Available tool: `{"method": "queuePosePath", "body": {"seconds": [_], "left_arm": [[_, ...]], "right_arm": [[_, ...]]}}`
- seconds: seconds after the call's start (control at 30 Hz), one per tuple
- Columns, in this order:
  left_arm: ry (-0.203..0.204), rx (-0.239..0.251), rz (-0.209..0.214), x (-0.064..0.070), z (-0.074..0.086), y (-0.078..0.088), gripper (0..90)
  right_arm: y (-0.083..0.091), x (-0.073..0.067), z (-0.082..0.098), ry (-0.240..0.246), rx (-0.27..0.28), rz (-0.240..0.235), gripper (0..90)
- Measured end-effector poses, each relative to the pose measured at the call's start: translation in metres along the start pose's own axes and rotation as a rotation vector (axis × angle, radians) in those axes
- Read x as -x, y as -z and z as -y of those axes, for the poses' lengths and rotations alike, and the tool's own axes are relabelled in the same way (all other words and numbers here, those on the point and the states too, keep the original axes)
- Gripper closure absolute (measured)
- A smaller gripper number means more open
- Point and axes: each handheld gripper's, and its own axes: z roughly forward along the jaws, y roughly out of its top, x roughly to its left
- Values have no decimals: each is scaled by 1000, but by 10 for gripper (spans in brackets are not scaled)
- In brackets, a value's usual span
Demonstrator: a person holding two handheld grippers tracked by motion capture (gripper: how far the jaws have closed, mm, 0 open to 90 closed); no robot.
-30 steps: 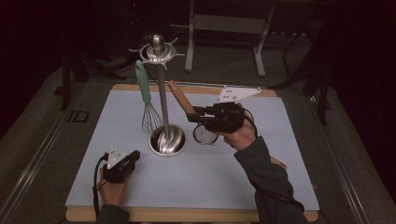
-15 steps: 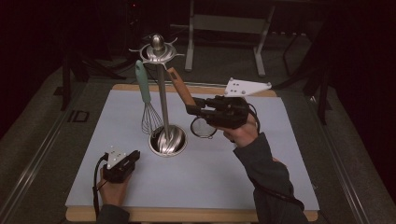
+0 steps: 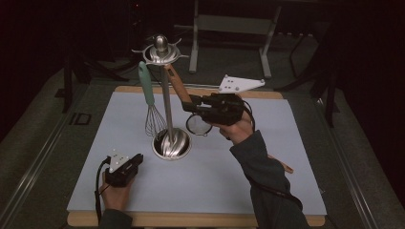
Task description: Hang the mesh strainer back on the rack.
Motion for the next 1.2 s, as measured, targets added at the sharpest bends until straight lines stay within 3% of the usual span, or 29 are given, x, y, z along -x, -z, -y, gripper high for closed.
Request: {"method": "queuePosePath", "body": {"seconds": [0.5, 0.77, 1.2], "left_arm": [[2, 1, 1, 0, 0, 0, 837], [0, 1, 0, 0, 0, 0, 836], [-1, 0, -2, 0, 0, 0, 834]], "right_arm": [[-19, 6, -3, -15, -60, -3, 703], [-19, 7, -6, -3, -102, 36, 680], [-19, 5, -4, 6, -129, 42, 657]]}}
